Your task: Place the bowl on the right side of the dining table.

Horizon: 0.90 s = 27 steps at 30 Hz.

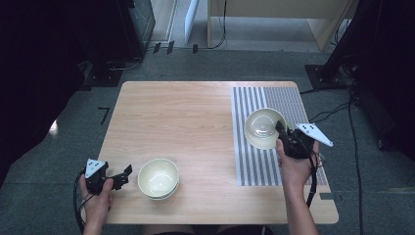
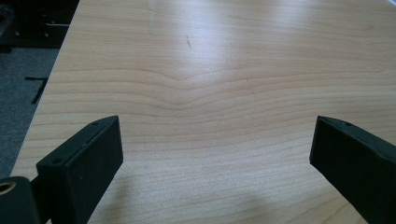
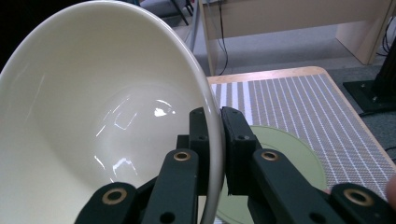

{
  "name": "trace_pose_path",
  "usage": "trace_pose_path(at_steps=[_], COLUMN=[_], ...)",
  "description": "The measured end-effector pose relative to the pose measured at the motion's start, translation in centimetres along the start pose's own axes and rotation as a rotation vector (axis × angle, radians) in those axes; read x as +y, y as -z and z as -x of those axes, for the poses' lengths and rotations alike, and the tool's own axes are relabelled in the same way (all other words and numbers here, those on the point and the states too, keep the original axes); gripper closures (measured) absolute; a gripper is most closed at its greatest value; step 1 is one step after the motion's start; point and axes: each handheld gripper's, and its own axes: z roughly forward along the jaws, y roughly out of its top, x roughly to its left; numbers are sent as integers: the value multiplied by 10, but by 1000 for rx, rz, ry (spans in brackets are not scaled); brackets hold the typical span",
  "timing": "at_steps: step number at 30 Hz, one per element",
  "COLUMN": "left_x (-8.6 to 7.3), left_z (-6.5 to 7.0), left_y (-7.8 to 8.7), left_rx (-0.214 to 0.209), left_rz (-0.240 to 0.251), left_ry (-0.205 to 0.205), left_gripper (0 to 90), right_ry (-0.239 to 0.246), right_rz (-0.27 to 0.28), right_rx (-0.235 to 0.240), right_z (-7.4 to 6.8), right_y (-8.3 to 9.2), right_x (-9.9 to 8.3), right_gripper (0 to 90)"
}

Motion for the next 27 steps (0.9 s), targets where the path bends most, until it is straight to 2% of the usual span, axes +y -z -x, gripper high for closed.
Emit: trace_pose_path(at_steps=[11, 20, 25, 27], left_x=[0, 0, 0, 0], left_z=[1, 1, 2, 1], left_y=[0, 0, 0, 0], left_rx=[0, 8, 12, 11], left_rz=[-3, -3, -4, -3], left_ry=[-6, -9, -12, -10], left_gripper=[23, 39, 53, 53], right_ry=[-18, -37, -84, -87], right_rz=[-9, -44, -70, -73], right_rx=[-38, -64, -82, -85], right_z=[17, 28, 36, 37], right_y=[-7, -21, -31, -32], right_x=[4, 3, 2, 2], right_gripper=[842, 842, 842, 842])
